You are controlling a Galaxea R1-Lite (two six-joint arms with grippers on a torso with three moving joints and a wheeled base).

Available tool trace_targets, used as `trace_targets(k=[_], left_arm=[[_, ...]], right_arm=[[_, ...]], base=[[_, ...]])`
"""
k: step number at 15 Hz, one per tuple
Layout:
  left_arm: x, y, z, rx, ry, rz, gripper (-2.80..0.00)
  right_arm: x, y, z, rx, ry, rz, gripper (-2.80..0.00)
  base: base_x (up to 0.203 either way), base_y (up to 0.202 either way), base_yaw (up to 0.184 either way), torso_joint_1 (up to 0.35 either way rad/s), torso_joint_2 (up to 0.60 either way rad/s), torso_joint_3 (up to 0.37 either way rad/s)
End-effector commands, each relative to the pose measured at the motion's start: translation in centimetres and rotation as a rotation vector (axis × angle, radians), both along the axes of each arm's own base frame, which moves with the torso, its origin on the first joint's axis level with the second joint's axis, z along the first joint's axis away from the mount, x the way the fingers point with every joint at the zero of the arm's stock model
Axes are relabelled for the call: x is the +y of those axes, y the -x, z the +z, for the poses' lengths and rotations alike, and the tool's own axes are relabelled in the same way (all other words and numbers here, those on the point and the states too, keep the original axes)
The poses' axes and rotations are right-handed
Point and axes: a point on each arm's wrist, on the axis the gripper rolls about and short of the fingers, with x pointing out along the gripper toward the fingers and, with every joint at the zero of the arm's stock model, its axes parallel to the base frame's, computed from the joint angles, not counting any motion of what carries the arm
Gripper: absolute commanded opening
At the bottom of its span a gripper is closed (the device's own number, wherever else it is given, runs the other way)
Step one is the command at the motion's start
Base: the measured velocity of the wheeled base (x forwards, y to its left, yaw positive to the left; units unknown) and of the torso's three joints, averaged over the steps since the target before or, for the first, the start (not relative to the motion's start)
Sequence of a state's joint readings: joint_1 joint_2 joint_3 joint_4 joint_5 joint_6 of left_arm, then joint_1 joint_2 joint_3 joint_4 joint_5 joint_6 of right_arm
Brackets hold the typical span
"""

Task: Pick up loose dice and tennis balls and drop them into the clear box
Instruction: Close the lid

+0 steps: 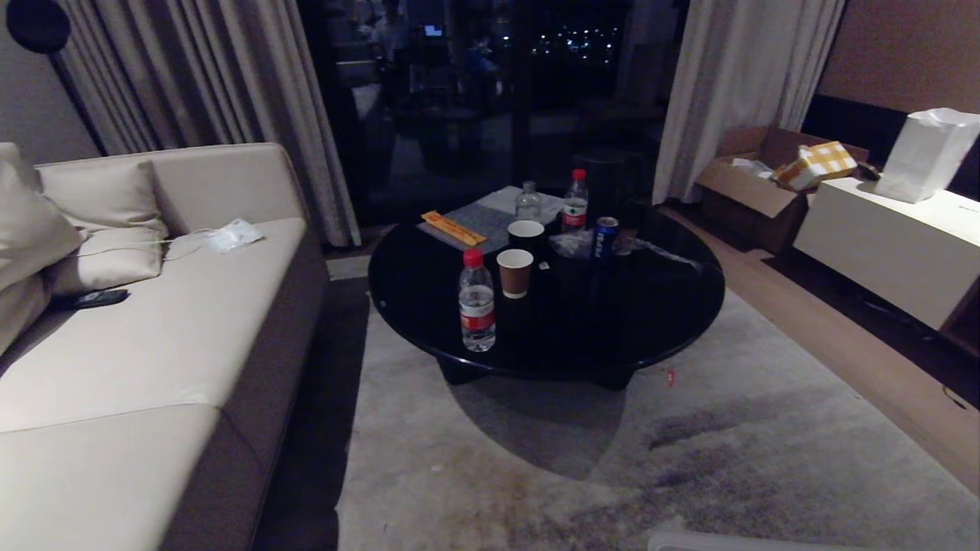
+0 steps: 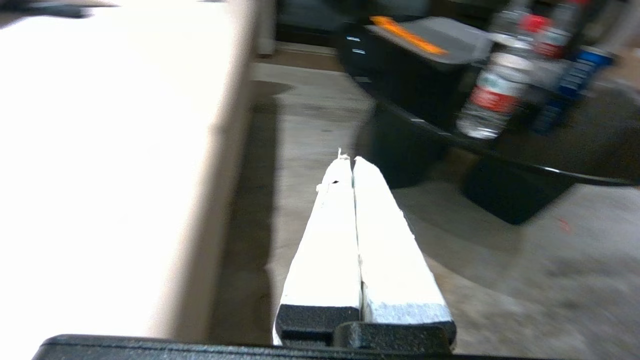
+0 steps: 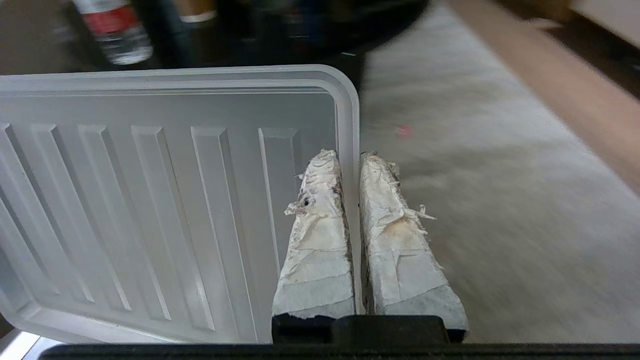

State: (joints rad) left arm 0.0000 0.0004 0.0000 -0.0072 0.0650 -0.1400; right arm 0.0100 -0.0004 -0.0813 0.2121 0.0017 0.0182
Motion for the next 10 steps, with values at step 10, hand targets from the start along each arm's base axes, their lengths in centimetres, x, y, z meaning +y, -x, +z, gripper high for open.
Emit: trace_targets(k=[10], left_arm=[[0.00, -0.02, -0.04, 0.002, 0.003, 0.001, -2.80]], right_arm=[[0.01, -0.01, 0.00, 0.003, -0.001, 0.005, -2.80]], base=[[0.000, -0.004, 0.079, 0.002, 0.00, 0.002]])
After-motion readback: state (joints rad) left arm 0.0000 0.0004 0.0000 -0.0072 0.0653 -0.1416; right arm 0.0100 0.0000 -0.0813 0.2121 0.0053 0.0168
